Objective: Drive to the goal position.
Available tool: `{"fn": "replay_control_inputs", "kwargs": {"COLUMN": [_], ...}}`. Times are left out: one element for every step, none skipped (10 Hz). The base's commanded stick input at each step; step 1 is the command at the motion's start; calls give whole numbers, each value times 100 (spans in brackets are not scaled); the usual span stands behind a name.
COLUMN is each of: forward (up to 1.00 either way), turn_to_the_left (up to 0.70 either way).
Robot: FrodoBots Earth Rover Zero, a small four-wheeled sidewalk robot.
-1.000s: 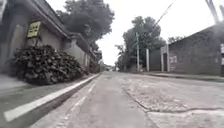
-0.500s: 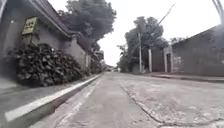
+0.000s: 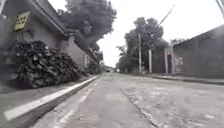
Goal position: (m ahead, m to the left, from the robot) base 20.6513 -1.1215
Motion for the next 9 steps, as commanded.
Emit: {"fn": "replay_control_inputs", "kwargs": {"forward": [70, 70, 70, 70, 70, 70, 70, 70, 70], "turn_to_the_left": [0, 0, -2, -11, -17, -8, 0, 0, 0]}}
